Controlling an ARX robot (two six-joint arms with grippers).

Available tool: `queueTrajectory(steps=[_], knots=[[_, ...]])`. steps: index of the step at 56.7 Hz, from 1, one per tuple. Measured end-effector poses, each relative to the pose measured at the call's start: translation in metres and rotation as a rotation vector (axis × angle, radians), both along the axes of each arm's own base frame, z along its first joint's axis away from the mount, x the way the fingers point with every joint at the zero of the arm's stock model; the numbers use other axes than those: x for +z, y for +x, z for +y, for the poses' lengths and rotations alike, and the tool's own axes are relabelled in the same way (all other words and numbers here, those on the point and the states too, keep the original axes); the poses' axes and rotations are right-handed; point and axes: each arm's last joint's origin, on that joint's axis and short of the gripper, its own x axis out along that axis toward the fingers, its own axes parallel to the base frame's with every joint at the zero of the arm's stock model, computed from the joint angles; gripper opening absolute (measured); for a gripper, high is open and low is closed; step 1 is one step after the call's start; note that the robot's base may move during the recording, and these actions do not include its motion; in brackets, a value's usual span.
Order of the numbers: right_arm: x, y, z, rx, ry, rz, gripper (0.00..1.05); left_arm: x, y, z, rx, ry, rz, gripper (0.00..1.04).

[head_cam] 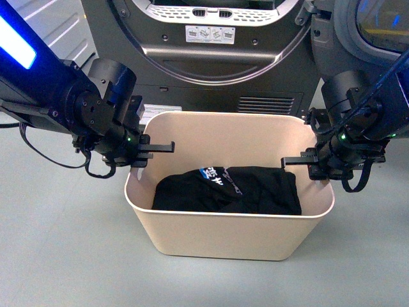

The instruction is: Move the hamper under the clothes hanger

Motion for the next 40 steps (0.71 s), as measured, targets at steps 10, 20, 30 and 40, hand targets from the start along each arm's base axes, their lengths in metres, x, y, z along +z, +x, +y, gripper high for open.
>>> queueTrajectory(steps=[10,20,30,40], knots=[[0.009,-0.001,0.0,0.0,0.002,-0.01,0.03,0.008,-0.002,0.003,0.005,-0.001,-0.008,0.04],[0.028,-0.003,0.0,0.003,0.011,-0.041,0.03,0.036,0.002,0.006,0.006,-0.001,-0.057,0.04],[0.049,-0.004,0.001,0.009,0.027,-0.097,0.03,0.063,0.004,0.007,0.011,0.009,-0.116,0.04],[0.05,-0.005,0.002,0.012,0.026,-0.1,0.03,0.062,0.003,0.007,0.01,0.01,-0.113,0.04]])
